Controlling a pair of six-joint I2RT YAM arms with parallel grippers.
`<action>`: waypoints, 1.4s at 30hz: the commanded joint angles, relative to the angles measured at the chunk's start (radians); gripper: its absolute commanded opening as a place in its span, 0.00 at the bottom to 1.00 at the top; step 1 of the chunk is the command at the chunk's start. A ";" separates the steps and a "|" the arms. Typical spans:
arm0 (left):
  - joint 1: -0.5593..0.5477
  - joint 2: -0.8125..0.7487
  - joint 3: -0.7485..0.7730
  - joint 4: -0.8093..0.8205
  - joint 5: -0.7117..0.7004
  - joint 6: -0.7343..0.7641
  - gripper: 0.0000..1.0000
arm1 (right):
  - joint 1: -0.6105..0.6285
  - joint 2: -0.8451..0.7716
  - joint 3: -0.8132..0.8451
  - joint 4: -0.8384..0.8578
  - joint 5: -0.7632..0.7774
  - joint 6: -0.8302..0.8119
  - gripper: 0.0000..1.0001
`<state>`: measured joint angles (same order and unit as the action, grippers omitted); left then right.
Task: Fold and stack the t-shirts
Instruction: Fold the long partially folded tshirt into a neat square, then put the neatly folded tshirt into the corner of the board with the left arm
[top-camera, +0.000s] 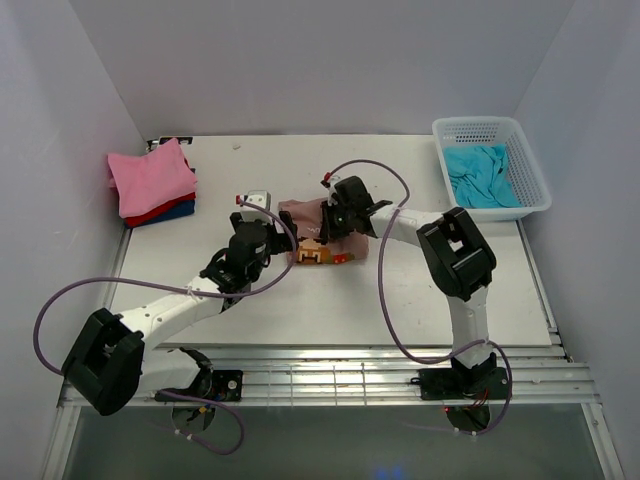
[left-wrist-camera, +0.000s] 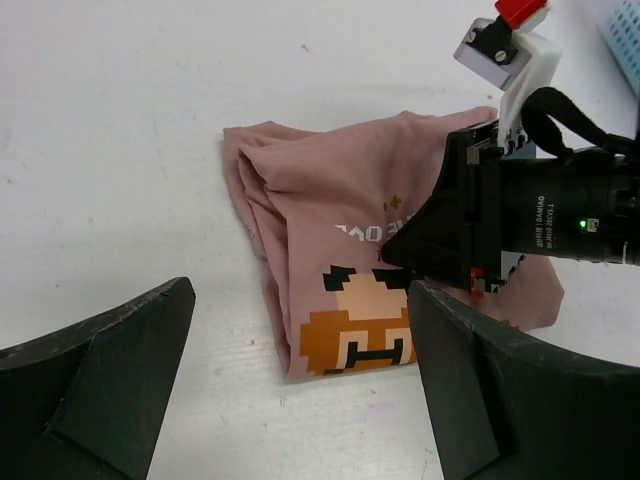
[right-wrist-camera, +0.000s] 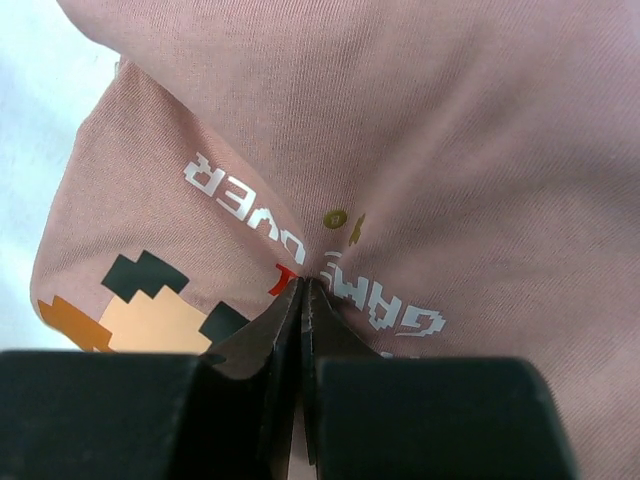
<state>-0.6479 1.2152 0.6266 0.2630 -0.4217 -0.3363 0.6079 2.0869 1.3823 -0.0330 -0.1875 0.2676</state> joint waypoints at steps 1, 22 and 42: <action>0.004 -0.033 -0.027 -0.022 0.056 -0.065 0.98 | 0.056 -0.042 -0.104 -0.062 0.046 0.018 0.08; 0.004 0.513 0.295 0.059 0.023 -0.007 0.98 | 0.052 -0.249 -0.092 0.021 0.241 -0.085 0.22; 0.062 0.423 0.322 0.038 -0.062 -0.003 0.98 | 0.047 -0.484 -0.315 0.071 0.283 -0.105 0.22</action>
<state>-0.5846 1.8004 0.9646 0.2836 -0.4709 -0.3359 0.6609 1.6585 1.0836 -0.0025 0.0788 0.1757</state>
